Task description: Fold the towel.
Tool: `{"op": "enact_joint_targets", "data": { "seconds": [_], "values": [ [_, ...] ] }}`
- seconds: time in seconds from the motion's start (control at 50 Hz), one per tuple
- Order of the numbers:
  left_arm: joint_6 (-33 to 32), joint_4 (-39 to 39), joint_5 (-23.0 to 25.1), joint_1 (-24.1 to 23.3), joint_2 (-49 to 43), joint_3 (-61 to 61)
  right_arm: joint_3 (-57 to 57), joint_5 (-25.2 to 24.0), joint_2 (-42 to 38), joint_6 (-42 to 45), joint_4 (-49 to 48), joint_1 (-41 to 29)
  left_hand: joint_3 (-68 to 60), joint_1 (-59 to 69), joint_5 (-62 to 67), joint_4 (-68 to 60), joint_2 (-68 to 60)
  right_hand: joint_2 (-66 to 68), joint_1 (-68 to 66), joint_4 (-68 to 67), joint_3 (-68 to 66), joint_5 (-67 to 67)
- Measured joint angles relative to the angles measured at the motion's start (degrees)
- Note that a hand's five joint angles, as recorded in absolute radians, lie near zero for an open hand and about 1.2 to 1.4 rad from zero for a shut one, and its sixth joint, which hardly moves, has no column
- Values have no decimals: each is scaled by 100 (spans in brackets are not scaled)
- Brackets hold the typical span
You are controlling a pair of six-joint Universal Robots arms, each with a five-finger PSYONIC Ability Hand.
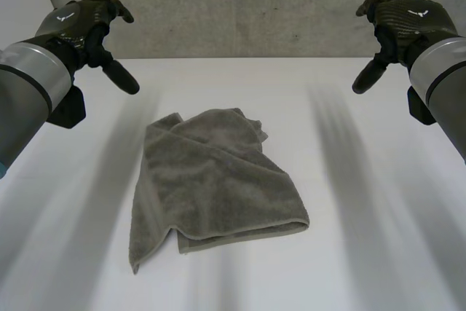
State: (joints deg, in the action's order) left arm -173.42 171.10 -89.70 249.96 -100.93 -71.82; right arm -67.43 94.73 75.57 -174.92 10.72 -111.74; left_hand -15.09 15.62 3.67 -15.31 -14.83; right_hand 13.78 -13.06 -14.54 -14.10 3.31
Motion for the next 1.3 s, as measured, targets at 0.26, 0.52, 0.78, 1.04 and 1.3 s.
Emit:
{"op": "enact_joint_targets", "data": {
  "seconds": [0.26, 0.52, 0.78, 1.04, 1.3],
  "values": [
    [33, 7, 46, -11, 150, -48, 8, 85, 37, -1, 2, 46, 0, 0, 0, 0, 6, 0, 0, 0, 0, 0],
    [-136, -114, 878, -408, 330, -1343, -479, -1312, 41, 350, 1159, 346, 0, 0, 2, 0, 6, 0, 0, 0, 7, 0],
    [-1780, 766, 1091, -387, 124, -3356, -2803, -2358, -123, 207, -141, 646, 0, 0, 1, 0, 6, 0, 9, 0, 32, 0],
    [-1978, 1667, 1029, -370, -843, -3581, -3519, -2261, -881, -220, -1518, 220, 0, 0, 4, 0, 5, 436, -530, -349, -409, 568],
    [-1959, 2236, 753, -381, -1212, -3539, -3500, -1981, -1160, -432, -2082, -154, -721, 705, 910, -678, -795, 2163, -2235, -2059, -2109, 2205]
  ]
}}
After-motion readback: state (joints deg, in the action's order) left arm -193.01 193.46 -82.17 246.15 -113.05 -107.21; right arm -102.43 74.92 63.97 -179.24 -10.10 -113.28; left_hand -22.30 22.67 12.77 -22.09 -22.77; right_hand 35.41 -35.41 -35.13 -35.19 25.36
